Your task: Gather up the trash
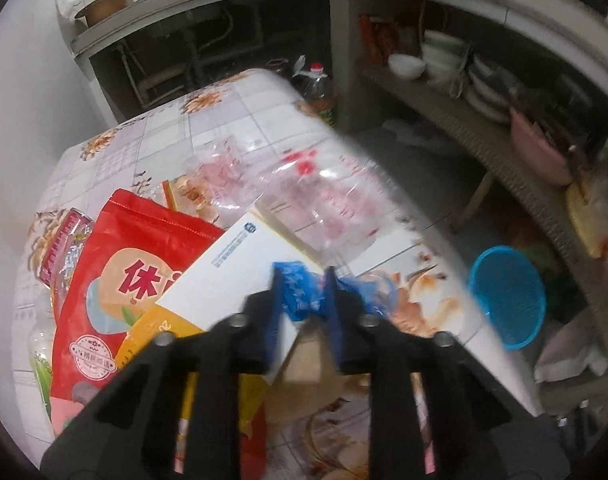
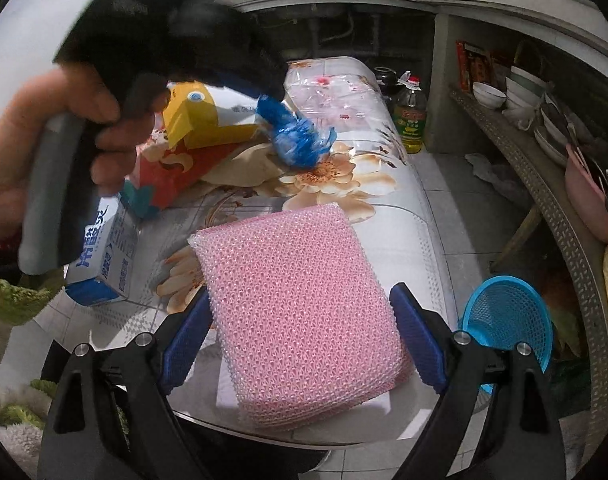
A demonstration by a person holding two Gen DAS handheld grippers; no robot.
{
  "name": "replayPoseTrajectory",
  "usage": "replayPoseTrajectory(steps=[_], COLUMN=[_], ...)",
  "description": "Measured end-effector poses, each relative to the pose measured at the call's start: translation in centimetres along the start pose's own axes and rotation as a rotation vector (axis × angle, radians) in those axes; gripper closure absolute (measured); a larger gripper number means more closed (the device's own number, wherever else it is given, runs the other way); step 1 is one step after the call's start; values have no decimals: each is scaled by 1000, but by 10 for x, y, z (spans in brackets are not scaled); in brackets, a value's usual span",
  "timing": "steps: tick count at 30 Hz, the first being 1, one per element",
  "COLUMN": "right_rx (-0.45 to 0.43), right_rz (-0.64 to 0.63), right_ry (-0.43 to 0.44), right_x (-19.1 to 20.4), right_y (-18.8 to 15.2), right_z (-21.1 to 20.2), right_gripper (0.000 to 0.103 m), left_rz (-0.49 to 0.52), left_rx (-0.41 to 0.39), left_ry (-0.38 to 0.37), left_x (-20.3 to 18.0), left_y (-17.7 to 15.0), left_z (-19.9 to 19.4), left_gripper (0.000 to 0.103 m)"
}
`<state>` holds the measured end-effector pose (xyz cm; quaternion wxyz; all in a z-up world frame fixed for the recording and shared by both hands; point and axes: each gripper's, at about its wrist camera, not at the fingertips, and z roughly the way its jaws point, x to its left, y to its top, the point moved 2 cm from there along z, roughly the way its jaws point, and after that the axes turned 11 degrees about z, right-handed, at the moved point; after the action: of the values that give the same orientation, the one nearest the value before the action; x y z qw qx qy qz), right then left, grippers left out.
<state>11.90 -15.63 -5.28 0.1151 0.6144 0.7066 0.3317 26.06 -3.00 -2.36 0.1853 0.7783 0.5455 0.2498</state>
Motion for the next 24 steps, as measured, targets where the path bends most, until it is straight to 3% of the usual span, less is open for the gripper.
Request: replayPoseTrajectory(steps=[6,15,21,24], right_rx=[-14,-55,-108,-78], right_rz=[41,163,320,459], right_ry=[32,70,-46,-89], right_x=[-9,-46,-118,-169], right_y=[2,4,-5,-18], right_z=[-3,-27,-56,-57], right_gripper=[20,21,21,21], left_rz=[-1,7,126,193], left_rx=[-22,-126,-161,-96], left_ry=[2,-111,-291,-381], left_x=[0,-25,-110,-168], left_y=[-6,12,60,81], left_z=[-10,-62,-67,-40], left_gripper=[103,103,103,103])
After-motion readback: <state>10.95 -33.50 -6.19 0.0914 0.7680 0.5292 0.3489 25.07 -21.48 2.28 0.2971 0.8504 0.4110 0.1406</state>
